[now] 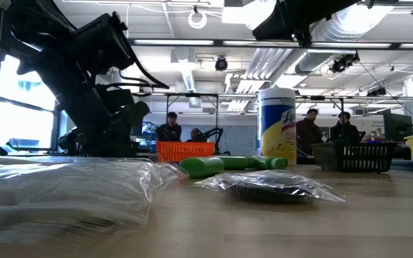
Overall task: Pick & Place Travel size toiletries
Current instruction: Put the blue razor into the left black bin
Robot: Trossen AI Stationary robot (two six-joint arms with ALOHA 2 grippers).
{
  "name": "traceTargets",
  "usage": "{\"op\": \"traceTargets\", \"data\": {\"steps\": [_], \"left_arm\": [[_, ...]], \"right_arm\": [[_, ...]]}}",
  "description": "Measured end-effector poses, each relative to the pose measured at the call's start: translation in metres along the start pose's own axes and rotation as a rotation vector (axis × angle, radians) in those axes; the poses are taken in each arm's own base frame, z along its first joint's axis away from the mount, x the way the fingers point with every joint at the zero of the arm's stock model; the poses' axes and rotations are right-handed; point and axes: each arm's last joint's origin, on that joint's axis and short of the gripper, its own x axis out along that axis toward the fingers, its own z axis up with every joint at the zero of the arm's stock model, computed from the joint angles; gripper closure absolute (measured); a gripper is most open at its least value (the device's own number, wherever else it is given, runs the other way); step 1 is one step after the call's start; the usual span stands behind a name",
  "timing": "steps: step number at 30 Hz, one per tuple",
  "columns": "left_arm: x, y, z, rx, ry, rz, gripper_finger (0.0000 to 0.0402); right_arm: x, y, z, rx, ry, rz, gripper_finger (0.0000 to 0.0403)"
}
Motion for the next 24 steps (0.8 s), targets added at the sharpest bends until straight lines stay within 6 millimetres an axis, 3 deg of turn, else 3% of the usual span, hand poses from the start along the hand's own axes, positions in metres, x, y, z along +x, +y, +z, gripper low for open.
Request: {"op": "traceTargets", "data": {"steps": [10,24], "left_arm": [[-0.0015,-0.0012,0.0008,-0.009,0.006,-0.017,0.0382],[-0.0065,-0.0018,0.0031,-0.031,0.028,-0.043,0.0377]], "right_arm": [[0.0,0.0001,0.0,0.0,0.0,0.001,0.0318],[0.0,0.0001,0.0,-0.006,0.0,0.0,0.0318]]}}
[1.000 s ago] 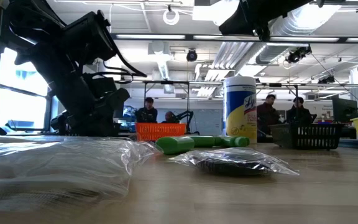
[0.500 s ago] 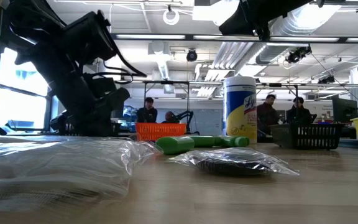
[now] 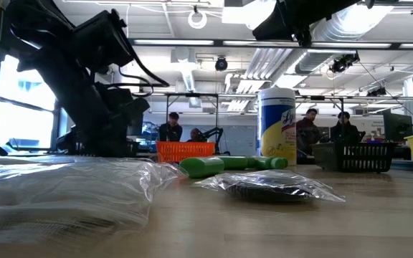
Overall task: Pick & Place Travel size toiletries
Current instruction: Put the blue razor into the left black bin
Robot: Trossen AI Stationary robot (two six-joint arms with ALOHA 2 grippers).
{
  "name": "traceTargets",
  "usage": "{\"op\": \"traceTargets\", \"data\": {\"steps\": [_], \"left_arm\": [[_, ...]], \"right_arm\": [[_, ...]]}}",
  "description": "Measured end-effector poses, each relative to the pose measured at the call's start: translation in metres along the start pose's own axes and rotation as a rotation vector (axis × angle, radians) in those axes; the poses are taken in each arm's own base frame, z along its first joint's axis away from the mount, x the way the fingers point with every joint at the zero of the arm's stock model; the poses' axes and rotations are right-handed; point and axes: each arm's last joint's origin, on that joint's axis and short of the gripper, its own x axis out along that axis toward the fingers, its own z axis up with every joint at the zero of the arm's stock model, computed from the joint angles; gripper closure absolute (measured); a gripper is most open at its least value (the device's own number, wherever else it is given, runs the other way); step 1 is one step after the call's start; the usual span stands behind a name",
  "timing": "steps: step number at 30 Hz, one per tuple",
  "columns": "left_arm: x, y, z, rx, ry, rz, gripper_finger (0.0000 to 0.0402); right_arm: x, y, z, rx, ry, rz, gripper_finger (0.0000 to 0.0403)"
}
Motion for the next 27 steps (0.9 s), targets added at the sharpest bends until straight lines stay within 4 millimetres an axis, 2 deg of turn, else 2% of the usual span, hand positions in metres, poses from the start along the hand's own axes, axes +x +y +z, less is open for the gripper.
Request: {"op": "traceTargets", "data": {"steps": [8,13,27], "left_arm": [[-0.02,-0.004,0.014,0.031,-0.054,-0.076,0.038],[-0.041,-0.006,0.027,0.062,-0.138,-0.134,0.0381],[-0.123,0.002,0.071,0.14,-0.465,-0.367,0.0382]], "right_arm": [[0.0,0.0,0.002,-0.016,-0.016,0.001,0.0318],[0.0,0.0,0.003,-0.011,-0.032,0.01,0.0318],[-0.001,0.003,0.013,0.049,-0.126,0.098,0.0318]]}}
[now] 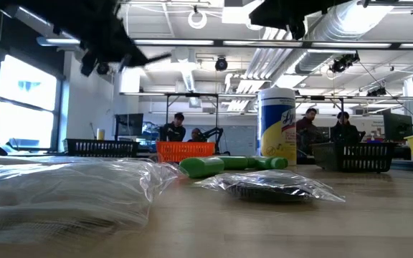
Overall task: Pick & Place Travel size toiletries
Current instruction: Put the blue razor into the left black bin
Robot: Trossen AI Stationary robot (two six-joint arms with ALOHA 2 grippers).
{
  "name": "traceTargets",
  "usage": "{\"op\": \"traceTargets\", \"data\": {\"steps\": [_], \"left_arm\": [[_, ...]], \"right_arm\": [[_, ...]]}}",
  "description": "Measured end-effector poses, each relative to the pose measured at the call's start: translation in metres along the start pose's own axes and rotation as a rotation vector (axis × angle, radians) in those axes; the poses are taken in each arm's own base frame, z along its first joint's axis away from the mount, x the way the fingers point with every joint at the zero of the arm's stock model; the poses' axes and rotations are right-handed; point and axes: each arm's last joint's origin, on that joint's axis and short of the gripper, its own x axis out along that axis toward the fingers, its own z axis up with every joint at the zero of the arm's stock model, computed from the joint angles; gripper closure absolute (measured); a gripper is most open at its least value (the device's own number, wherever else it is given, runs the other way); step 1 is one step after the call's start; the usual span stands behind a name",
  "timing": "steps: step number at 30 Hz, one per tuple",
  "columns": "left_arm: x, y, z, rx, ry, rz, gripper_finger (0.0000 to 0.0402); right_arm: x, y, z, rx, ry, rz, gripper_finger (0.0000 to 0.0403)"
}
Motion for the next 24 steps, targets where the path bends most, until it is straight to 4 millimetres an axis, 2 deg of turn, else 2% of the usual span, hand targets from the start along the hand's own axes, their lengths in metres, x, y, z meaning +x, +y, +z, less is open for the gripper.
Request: {"op": "traceTargets", "data": {"steps": [6,12,18,24], "left_arm": [[-0.01,-0.006,0.02,0.05,-0.139,-0.092,0.0382],[-0.011,-0.011,0.026,0.064,-0.183,-0.156,0.0382],[-0.012,-0.011,0.027,0.073,-0.208,-0.138,0.0382],[-0.012,-0.007,0.029,0.061,-0.257,-0.025,0.0382]], "right_arm": [[0.0,0.002,0.009,0.02,-0.088,0.065,0.0318],[0.014,0.008,0.009,0.031,-0.168,0.155,0.0318],[0.03,0.013,-0.003,0.07,-0.153,0.2,0.0318],[0.032,0.013,-0.005,0.079,-0.144,0.2,0.0318]]}}
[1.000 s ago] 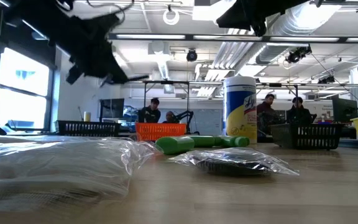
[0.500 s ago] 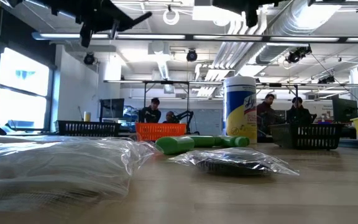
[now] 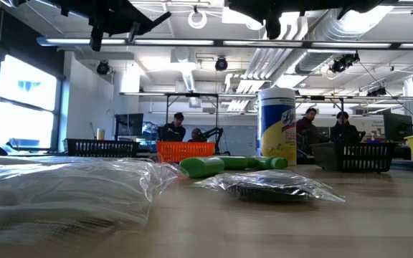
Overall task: Pick & Place Travel size toiletries
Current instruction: Put the blue razor into the left black bin
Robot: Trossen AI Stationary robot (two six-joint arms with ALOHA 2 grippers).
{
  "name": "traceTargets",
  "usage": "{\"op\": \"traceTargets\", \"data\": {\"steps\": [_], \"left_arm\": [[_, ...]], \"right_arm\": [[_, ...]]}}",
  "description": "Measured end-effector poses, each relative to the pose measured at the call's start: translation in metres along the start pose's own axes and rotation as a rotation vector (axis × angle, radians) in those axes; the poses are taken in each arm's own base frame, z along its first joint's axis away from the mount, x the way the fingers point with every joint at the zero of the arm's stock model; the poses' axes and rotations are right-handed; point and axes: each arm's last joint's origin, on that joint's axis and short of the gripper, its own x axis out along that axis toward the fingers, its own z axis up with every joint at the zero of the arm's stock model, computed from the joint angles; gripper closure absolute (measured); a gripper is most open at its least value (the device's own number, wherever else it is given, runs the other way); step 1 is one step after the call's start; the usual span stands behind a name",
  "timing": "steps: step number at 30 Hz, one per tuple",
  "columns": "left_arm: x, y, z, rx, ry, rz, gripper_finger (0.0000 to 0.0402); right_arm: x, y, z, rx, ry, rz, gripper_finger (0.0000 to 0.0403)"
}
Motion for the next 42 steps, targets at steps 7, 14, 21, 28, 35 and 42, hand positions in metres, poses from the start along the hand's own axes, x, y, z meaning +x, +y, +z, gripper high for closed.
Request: {"op": "traceTargets", "data": {"steps": [7,14,21,28,35,42], "left_arm": [[0.017,0.015,-0.002,0.017,0.002,0.098,0.0382],[0.041,0.041,-0.016,0.036,0.113,0.21,0.0382],[0.039,0.075,-0.034,0.03,0.325,0.452,0.0382],[0.033,0.095,-0.041,0.031,0.435,0.598,0.0382],[0.025,0.108,-0.046,0.04,0.524,0.706,0.0382],[0.031,0.111,-0.062,0.075,0.635,0.728,0.0382]], "right_arm": [[-0.007,0.001,0.009,-0.01,-0.033,0.004,0.0318],[-0.009,0.001,0.012,-0.041,-0.042,0.002,0.0318],[-0.009,0.001,0.01,-0.057,-0.018,-0.004,0.0318],[-0.009,0.001,0.01,-0.066,-0.018,-0.01,0.0318],[-0.009,0.001,0.01,-0.064,-0.018,-0.01,0.0318],[-0.009,0.001,0.01,-0.057,-0.019,-0.01,0.0318]]}}
